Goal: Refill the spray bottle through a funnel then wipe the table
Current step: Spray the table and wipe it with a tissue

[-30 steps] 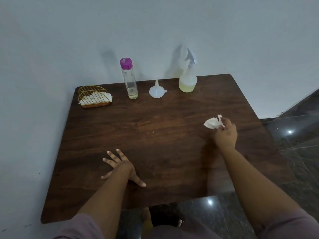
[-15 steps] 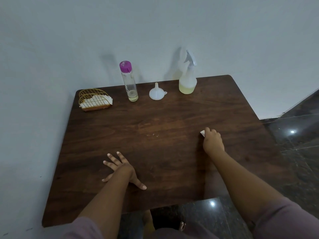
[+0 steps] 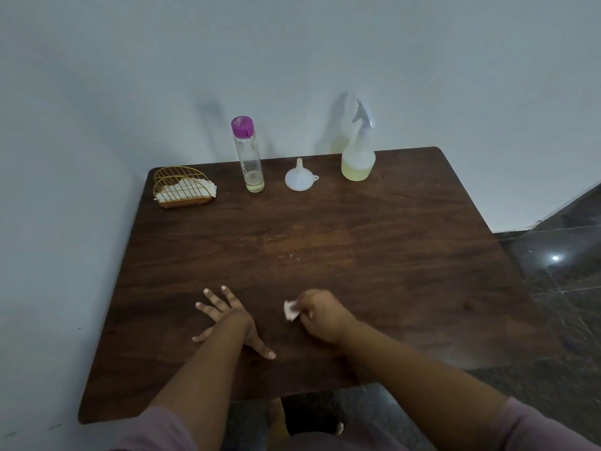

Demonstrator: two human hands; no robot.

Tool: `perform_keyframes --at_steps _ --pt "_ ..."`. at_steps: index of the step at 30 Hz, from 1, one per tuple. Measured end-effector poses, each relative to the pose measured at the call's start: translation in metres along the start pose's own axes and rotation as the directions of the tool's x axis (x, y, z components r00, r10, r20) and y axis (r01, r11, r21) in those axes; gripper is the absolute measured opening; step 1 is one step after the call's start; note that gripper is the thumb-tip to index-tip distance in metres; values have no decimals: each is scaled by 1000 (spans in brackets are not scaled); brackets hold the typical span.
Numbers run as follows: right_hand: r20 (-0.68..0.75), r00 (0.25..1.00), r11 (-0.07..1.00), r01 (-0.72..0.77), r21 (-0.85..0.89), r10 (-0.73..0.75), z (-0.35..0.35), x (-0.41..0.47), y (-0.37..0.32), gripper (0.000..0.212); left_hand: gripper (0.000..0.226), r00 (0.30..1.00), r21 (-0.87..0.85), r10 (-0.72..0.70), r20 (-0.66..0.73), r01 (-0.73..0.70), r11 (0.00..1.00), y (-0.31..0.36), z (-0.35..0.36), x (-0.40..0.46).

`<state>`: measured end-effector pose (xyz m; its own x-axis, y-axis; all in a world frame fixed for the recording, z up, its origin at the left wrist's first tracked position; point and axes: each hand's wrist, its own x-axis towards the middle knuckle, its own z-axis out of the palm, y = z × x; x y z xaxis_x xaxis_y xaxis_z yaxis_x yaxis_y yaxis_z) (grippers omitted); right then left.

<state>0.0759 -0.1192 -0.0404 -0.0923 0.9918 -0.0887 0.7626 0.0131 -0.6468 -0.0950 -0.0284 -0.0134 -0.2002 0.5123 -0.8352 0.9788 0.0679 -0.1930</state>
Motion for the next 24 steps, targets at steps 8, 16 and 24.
perform_keyframes --at_steps 8,16,24 --pt "-402 669 756 -647 101 625 -87 -14 103 22 185 1000 8 7 10 -7 1000 0 0 3" --pt "-87 991 967 -120 -224 103 34 -28 -5 29 184 1000 0 15 2 -15 1000 -2 0 1" --pt "-354 831 900 -359 248 429 -3 -1 7 37 178 969 11 212 -123 -213 977 -32 12 -4"
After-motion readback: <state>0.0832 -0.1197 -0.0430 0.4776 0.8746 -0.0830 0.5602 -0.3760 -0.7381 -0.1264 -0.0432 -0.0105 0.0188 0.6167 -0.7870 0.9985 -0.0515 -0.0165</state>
